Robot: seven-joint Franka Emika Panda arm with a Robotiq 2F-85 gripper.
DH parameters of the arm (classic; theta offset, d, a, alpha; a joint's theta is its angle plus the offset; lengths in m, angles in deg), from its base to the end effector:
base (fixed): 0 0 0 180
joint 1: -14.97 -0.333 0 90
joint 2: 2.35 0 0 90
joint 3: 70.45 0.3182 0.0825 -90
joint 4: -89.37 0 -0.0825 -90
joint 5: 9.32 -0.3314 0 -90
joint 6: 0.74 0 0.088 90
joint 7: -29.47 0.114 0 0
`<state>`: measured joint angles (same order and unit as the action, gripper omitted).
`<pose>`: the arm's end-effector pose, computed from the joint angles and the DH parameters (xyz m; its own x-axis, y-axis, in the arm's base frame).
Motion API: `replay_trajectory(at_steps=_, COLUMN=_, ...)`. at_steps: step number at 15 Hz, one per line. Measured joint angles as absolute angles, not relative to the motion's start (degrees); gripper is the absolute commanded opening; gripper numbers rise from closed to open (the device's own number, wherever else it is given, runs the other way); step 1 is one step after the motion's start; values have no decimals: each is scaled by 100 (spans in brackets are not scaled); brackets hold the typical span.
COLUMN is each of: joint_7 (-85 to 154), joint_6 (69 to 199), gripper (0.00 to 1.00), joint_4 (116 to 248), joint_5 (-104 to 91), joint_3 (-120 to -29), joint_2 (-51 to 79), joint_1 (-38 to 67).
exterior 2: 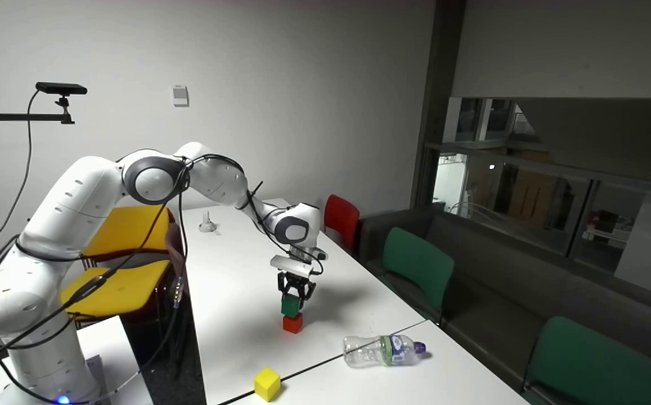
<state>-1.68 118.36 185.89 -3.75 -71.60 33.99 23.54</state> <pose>0.6031 -0.1076 0.2441 0.8760 0.4135 -0.2483 0.4139 -0.9088 -0.0531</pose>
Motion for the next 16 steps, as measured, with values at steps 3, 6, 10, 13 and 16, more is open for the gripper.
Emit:
replay_trajectory(at_steps=3, joint_7=-168, joint_6=11836, gripper=30, joint_4=18520, joint_5=-385, joint_3=-7160, joint_2=3489, joint_1=2392)
replay_trajectory(at_steps=6, joint_7=-168, joint_6=11831, gripper=30, joint_4=18485, joint_5=-385, joint_3=-7160, joint_2=3527, joint_1=2411)
replay_trajectory(at_steps=10, joint_7=-167, joint_6=11820, gripper=30, joint_4=18442, joint_5=-385, joint_3=-7160, joint_2=3551, joint_1=2413)
replay_trajectory(at_steps=13, joint_7=-167, joint_6=11795, gripper=30, joint_4=18410, joint_5=-385, joint_3=-7160, joint_2=3566, joint_1=2413)
replay_trajectory(at_steps=16, joint_7=-167, joint_6=11778, gripper=30, joint_4=18395, joint_5=-385, joint_3=-7160, joint_2=3574, joint_1=2413)
